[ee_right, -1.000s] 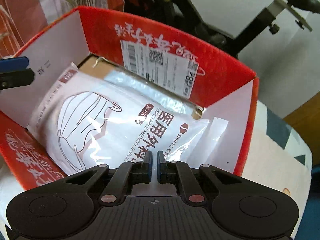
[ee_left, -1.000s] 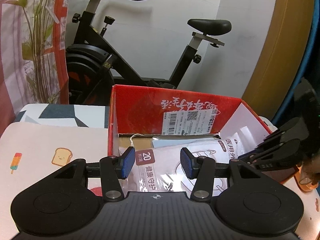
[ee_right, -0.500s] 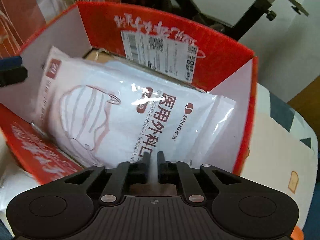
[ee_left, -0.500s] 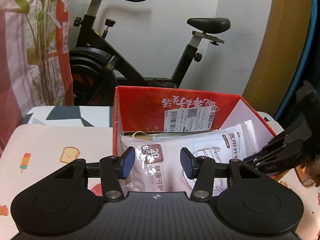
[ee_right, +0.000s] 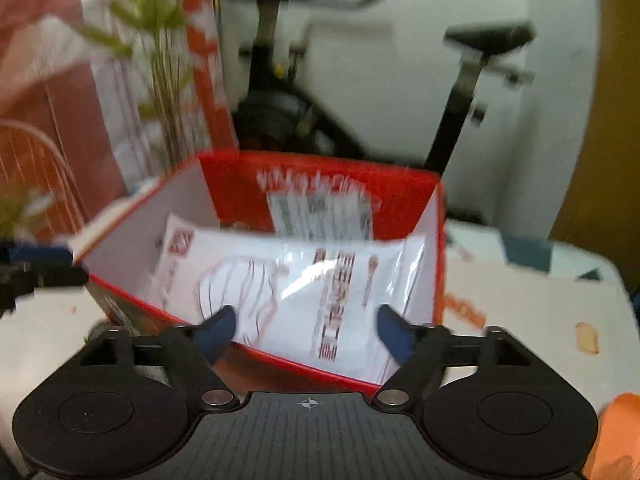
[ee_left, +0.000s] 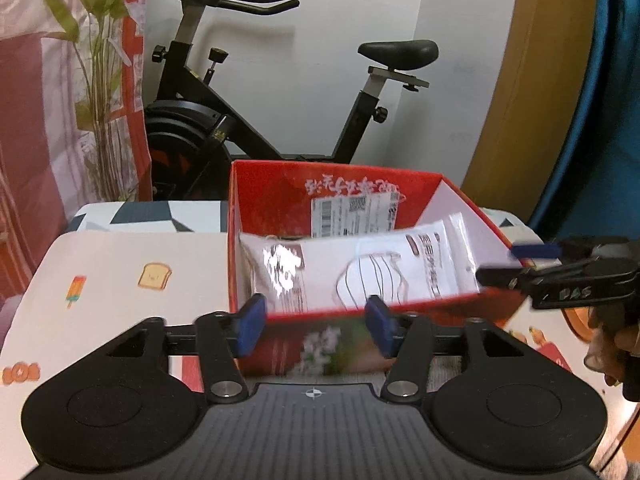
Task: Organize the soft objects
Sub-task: 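Withdraw the right tool from the red box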
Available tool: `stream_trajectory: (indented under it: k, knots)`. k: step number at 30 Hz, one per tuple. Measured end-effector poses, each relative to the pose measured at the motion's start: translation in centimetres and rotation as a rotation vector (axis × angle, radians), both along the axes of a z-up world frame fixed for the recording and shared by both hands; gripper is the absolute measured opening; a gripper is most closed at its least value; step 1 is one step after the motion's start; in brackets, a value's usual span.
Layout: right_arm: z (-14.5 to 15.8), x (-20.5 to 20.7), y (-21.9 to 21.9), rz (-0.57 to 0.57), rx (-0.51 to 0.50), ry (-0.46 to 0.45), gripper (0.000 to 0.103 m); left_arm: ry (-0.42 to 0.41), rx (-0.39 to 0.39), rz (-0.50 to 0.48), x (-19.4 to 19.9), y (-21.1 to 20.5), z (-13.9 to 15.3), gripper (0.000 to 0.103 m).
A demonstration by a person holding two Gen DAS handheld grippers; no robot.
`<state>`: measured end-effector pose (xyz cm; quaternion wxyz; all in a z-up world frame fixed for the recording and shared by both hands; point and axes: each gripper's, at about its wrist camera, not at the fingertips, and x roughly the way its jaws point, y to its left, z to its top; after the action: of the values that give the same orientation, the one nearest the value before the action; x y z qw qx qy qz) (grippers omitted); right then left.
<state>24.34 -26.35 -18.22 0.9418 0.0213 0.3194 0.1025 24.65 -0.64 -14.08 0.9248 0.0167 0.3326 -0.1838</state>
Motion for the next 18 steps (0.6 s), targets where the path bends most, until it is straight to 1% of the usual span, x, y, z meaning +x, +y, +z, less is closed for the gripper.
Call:
stream_trajectory:
  k: [1,2,3,5,7,8,10,12,15,16,18]
  knots:
    - [0.1,-0.9,0.1,0.002,0.002,-0.048,0.087,-0.007,0.016,0.006,-0.6,0.0,0.0,0.078]
    - [0.1,-2.0,0.3,0.011,0.007,-0.088,0.090,-0.018,0.038,0.017,-1.3,0.0,0.0,0.092]
    - [0.1,-2.9,0.5,0.018,0.011,-0.112,0.094,-0.031,0.050,0.033,-2.0,0.2,0.0,0.101]
    - [-0.2,-4.6,0.8,0.025,0.023,-0.138,0.095,-0.044,0.037,0.054,-3.3,0.6,0.0,0.102]
    - [-0.6,-6.2,1.2,0.037,0.058,-0.141,0.099,-0.031,0.002,0.061,-4.3,1.1,-0.1,0.103]
    - [-0.7,-6.9,1.4,0.035,0.068,-0.148,0.099,-0.023,-0.016,0.069,-4.9,1.3,-0.3,0.103]
    - [-1.1,-8.7,1.8,0.022,0.079,-0.176,0.101,-0.009,-0.027,0.083,-6.0,1.5,-0.9,0.103]
    - [-1.8,-10.5,1.9,0.009,0.125,-0.179,0.102,0.013,-0.016,0.100,-6.9,1.6,-1.7,0.103]
    - [-3.4,-12.5,1.9,-0.003,0.193,-0.141,0.102,0.041,0.002,0.142,-7.9,2.0,-3.0,0.103]
    - [-3.9,-12.9,2.1,0.000,0.205,-0.124,0.102,0.045,0.011,0.157,-8.3,2.1,-3.5,0.103]
    - [-5.1,-13.6,2.7,0.011,0.189,-0.094,0.101,0.044,0.038,0.163,-9.0,2.0,-4.2,0.103]
